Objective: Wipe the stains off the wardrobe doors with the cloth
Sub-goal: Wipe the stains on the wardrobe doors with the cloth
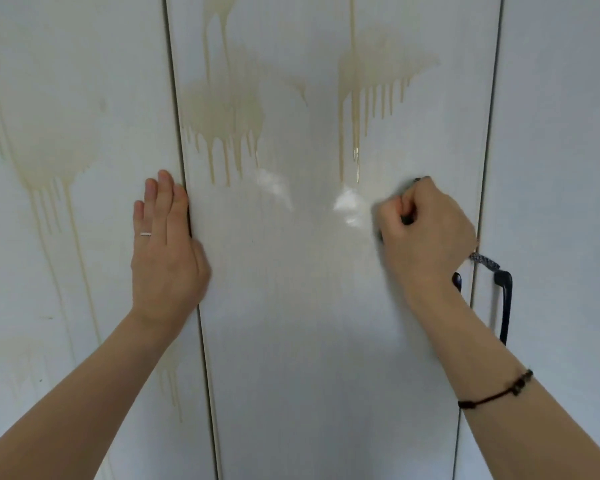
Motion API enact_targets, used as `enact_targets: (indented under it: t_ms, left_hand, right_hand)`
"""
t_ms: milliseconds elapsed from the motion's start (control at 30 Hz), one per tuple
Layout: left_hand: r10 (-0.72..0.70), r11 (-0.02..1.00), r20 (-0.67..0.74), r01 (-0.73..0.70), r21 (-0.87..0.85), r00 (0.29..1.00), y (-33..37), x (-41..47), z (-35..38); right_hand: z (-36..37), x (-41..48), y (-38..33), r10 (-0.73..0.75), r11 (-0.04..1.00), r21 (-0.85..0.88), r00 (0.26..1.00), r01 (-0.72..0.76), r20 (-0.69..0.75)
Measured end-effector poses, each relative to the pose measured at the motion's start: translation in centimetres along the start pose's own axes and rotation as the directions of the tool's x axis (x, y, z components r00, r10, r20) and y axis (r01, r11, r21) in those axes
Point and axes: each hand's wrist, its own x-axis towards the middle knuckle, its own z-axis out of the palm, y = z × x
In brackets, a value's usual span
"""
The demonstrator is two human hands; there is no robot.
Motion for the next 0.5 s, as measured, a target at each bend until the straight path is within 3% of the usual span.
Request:
enact_targets:
  t_ms: [67, 133, 200, 233, 267, 333, 367, 433, 500]
  left_hand:
    - [0.0, 1.0, 0.011, 0.0, 0.007, 1.0, 0.0, 0.1, 0.0]
    - [0.008, 1.0, 0.023, -0.009, 0.019, 1.0, -0.1, 0.2, -0.3]
    - [0.007, 0.999, 0.037, -0.009, 0.032, 0.999, -0.2, 0.0, -0.4]
    - [0.004, 1.0, 0.038, -0.005, 0.028, 0.999, -0.2, -0.1, -0.4]
    - [-0.002, 1.0, 0.032, 0.001, 0.019, 0.999, -0.2, -0.2, -0.4]
    - [-0.007, 1.0, 0.01, 0.007, -0.002, 1.0, 0.0, 0.1, -0.3]
    - [-0.005, 1.0, 0.003, 0.005, -0.006, 1.0, 0.0, 0.2, -0.2]
    - [-0.004, 1.0, -0.001, 0.004, -0.01, 1.0, 0.0, 0.3, -0.1]
    - [-0.007, 1.0, -0.002, 0.007, -0.008, 1.0, 0.0, 0.1, 0.0]
  right_hand:
    - [1.1, -4.1, 0.3, -0.22, 0.975, -0.029, 0.975, 0.22, -0.001]
    - [1.9, -7.7, 0.8, -0.524, 0.851, 0.017, 0.852, 0.524, 0.005]
    - [2.0, -7.7, 1.8, -0.694, 0.72, 0.073, 0.717, 0.69, 0.064]
    - [1.3, -6.1, 1.9, -0.683, 0.73, 0.066, 0.721, 0.681, 0.116]
    - [0.6, -4.1, 2.0, -0.605, 0.794, 0.034, 0.783, 0.607, 0.146]
    - [-0.9, 0.9, 2.0, -0.281, 0.959, -0.009, 0.955, 0.283, 0.096]
    - [-1.5, 3.1, 1.8, -0.132, 0.991, 0.02, 0.991, 0.131, 0.039]
    - [-1.6, 5.5, 0.9, 0.002, 0.999, 0.043, 0.996, 0.002, -0.087]
    - [-0.9, 5.4, -0.2, 0.037, 0.998, 0.045, 0.99, -0.031, -0.133]
